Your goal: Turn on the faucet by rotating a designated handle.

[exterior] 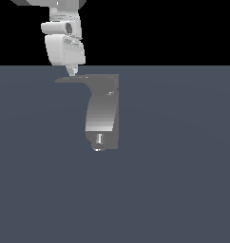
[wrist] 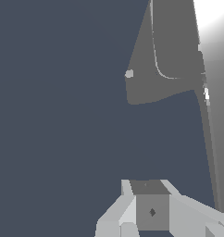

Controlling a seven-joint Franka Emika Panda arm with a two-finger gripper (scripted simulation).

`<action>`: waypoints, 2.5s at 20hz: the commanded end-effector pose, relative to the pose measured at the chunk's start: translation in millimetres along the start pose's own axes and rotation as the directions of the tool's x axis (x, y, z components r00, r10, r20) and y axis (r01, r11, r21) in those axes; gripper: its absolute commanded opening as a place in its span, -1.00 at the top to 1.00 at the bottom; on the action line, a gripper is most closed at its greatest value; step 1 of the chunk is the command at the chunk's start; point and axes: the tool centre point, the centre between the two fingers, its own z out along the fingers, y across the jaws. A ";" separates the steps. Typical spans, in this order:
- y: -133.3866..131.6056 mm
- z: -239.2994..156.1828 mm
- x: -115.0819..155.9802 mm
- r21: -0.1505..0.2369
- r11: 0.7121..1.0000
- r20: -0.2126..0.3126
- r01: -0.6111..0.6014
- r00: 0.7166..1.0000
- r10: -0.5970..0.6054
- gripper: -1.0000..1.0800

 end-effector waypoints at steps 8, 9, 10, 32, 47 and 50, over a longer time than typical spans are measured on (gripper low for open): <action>-5.2 2.2 2.5 0.000 1.000 0.000 -0.023 1.000 0.023 1.00; -2.4 2.2 2.4 0.000 1.000 0.000 -0.023 1.000 0.023 1.00; 0.4 2.2 2.2 0.000 1.000 0.000 -0.023 1.000 0.023 1.00; 66.5 2.3 -2.3 0.000 1.000 0.000 -0.024 1.000 0.024 1.00; 99.9 2.2 3.8 0.003 1.000 0.002 -0.030 1.000 0.030 1.00; 106.7 2.3 8.8 0.002 1.000 0.002 -0.029 1.000 0.029 1.00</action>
